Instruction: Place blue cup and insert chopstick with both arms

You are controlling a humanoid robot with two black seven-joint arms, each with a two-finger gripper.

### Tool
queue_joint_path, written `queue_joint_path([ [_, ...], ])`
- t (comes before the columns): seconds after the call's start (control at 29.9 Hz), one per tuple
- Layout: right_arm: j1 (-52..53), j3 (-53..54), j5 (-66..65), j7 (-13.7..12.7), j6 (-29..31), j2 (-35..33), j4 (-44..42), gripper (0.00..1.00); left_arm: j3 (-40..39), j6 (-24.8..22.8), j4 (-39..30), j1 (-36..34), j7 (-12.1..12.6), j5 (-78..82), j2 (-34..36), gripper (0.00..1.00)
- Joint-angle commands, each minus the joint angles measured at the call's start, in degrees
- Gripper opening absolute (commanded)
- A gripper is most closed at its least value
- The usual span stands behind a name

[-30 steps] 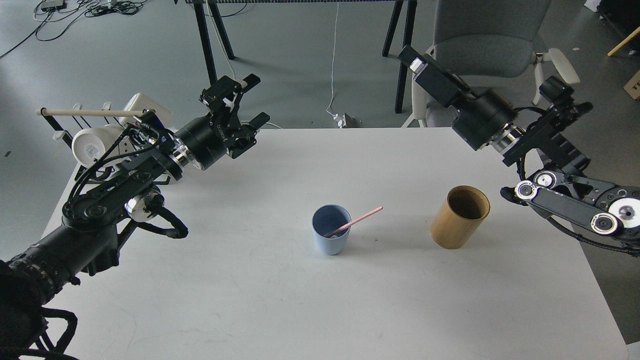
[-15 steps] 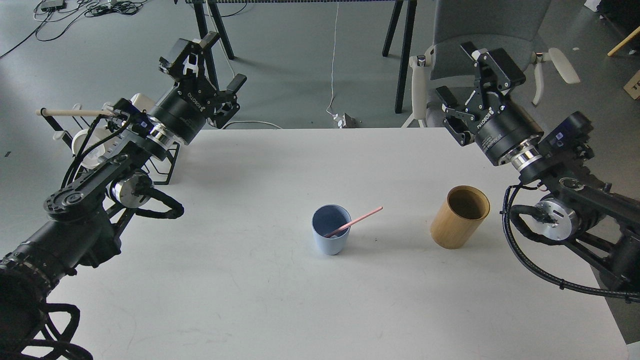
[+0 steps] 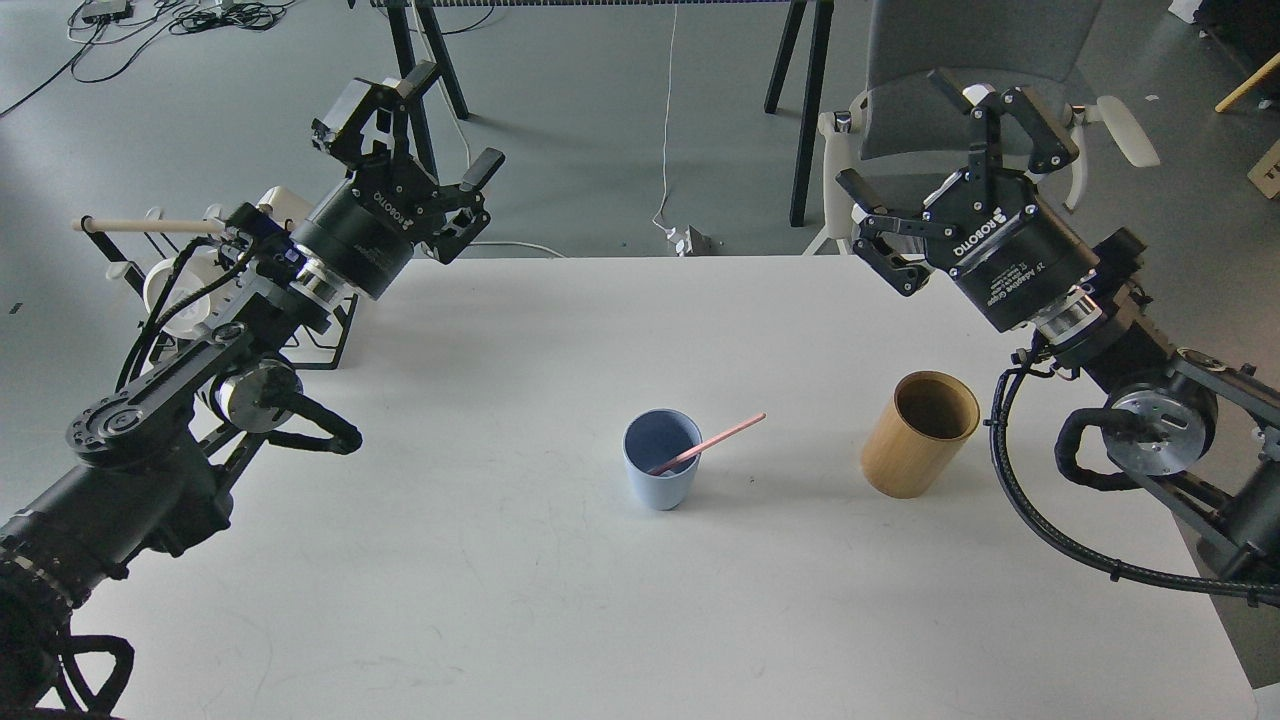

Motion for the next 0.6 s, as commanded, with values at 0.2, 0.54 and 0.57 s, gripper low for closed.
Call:
queue_joint_path([
  [0.2, -0.29, 4.57, 0.02, 0.01, -0.46, 3.61, 0.00, 0.99, 0.56, 0.01, -0.82, 4.01, 0.00, 0.18, 1.38, 0.99],
  [0.54, -0.29, 7.39, 0.37, 0.01, -0.90, 5.55, -2.11, 0.99, -0.32, 0.01, -0.82, 5.77, 0.00, 0.09, 4.19, 0.99],
  [0.57, -0.29, 7.39, 0.37, 0.01, -0.64, 5.55, -1.93, 0.99, -0.32, 0.01, -0.82, 5.77, 0.00, 0.09, 4.28, 0.99],
])
